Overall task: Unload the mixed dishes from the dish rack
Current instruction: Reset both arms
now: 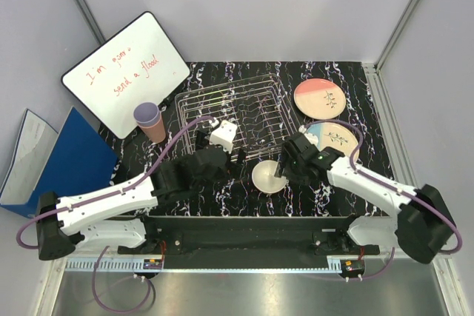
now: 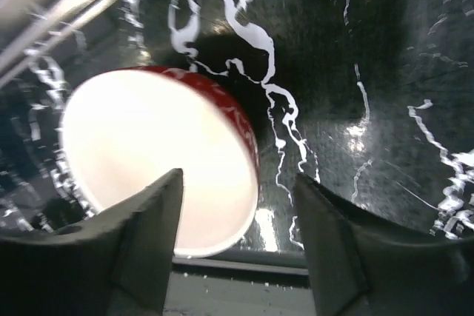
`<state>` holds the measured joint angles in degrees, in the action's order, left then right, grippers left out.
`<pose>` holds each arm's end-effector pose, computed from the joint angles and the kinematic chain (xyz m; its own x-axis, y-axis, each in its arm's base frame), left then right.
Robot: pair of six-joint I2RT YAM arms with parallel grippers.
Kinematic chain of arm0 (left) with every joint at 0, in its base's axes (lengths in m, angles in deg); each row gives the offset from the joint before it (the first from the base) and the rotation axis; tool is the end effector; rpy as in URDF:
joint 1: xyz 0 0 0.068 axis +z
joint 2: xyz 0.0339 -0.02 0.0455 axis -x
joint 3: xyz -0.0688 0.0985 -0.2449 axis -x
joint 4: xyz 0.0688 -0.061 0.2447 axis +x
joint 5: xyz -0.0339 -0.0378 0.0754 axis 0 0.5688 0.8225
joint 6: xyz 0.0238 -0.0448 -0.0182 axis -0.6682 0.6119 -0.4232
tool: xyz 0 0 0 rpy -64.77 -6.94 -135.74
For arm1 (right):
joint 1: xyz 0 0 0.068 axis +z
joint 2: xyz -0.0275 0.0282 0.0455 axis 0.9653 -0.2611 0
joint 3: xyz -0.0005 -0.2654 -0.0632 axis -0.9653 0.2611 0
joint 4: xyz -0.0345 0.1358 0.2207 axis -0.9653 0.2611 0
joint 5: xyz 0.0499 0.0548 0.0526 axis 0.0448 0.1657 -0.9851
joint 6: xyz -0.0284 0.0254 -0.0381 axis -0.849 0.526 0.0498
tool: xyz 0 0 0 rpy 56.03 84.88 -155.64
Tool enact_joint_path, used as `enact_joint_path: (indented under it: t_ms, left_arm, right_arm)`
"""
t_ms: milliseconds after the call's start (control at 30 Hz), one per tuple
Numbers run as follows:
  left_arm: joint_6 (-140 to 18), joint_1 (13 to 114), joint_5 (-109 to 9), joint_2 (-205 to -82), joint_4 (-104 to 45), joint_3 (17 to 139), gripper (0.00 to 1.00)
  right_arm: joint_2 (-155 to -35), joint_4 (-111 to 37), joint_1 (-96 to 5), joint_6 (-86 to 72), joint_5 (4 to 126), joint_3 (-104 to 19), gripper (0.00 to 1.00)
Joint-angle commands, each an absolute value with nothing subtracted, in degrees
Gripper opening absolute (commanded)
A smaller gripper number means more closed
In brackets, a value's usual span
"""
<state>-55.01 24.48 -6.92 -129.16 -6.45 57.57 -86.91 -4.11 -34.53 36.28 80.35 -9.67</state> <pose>0.1150 -0.2033 0.3117 -0.3657 0.1973 -0.9096 0.4501 0.8929 0.0128 0.1817 0.1484 0.1982 -0.8963 0.2358 -0.3755 0.1364 0.9524 0.2726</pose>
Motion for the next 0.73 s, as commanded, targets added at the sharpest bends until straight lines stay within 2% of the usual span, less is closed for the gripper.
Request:
enact_joint_path:
  t_ms: [0,133,300,700]
  left_arm:
    - [-54.9,24.3,-5.2,-127.9,-8.0,59.4,0.99]
    - [-54.6,24.3,-5.3,-127.8,-7.1,61.3,0.99]
    - [-53.6,24.4,-5.6,-128.9,-2.4,64.4,0.99]
    - [-48.4,24.9,-7.0,-131.5,3.8,69.1,0.99]
  right_arm:
    - [-81.1,-0.2,-34.8,36.6,85.9,-15.1,0.72]
    - [-77.4,3.5,-34.7,34.6,89.4,-22.0,0.79]
    - [-72.4,4.9,-34.8,28.6,96.1,-31.1,0.81]
    - [-64.7,-7.1,-34.6,14.8,100.1,-30.1,0.83]
